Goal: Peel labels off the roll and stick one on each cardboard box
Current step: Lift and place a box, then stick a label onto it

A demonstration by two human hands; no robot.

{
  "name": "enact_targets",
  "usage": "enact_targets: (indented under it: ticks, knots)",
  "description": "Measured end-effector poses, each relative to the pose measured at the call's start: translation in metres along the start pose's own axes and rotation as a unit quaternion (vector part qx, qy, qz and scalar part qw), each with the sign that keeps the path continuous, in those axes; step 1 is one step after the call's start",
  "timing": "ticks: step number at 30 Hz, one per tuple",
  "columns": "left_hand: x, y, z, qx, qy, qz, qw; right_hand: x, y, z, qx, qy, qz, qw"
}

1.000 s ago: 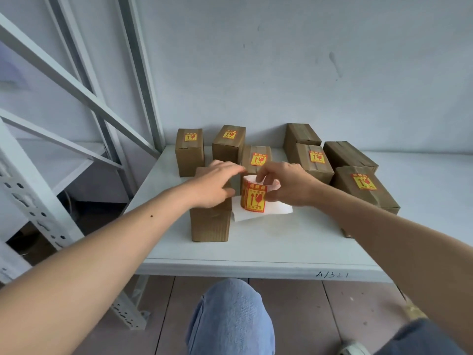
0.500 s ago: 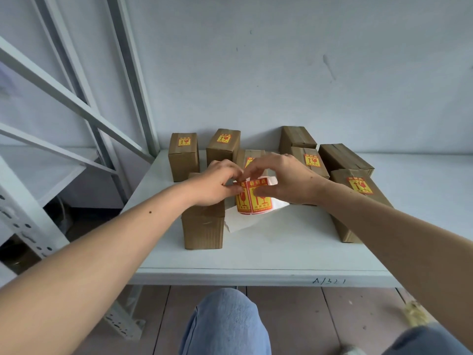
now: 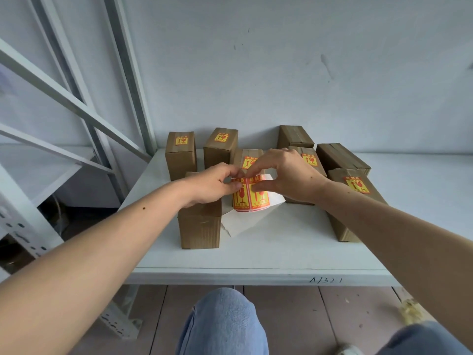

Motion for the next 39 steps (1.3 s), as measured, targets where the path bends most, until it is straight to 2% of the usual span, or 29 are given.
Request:
enact_targets:
  ticks: [3, 6, 9, 11, 21, 27, 34, 39]
  knots:
    - [0.004, 0.002, 0.003, -0.014, 0.008, -0.027, 1.0, 0.001, -0.002, -0.007, -0.044, -0.019, -0.012, 0.999]
    - [0.008, 0.004, 0.004, -0.05, 0.007, -0.064, 0.997, 0.004, -0.01, -0.021, -0.133, -0.024, -0.068, 0.988]
    - [0.006, 0.004, -0.001, -0.088, 0.0, -0.077, 0.993, -0.005, -0.018, -0.034, -0.219, 0.055, -0.074, 0.971]
    - [0.006, 0.004, -0.003, -0.102, 0.0, -0.082, 0.991, -0.012, -0.02, -0.037, -0.241, 0.113, -0.06, 0.962]
    - [0.004, 0.007, -0.004, -0.106, 0.004, -0.076, 0.991, -0.026, -0.02, -0.042, -0.268, 0.234, -0.012, 0.934]
    - [0.002, 0.008, -0.001, -0.104, -0.018, -0.055, 0.993, -0.032, -0.019, -0.04, -0.268, 0.248, -0.006, 0.931]
    - [0.003, 0.008, 0.006, -0.082, 0.006, -0.086, 0.993, -0.032, -0.022, -0.047, -0.272, 0.262, -0.031, 0.926]
    - [0.005, 0.01, 0.008, -0.06, 0.029, -0.108, 0.992, -0.033, -0.024, -0.05, -0.248, 0.274, 0.003, 0.929]
Point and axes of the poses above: each hand's wrist, its own y-axis towards the middle knuckle, its own x-axis out of the back of the hand, z = x × y, the point moved 6 cm from there along y, towards the middle knuckle, and after that the axes turned 13 degrees about -y, right-handed, at the moved point
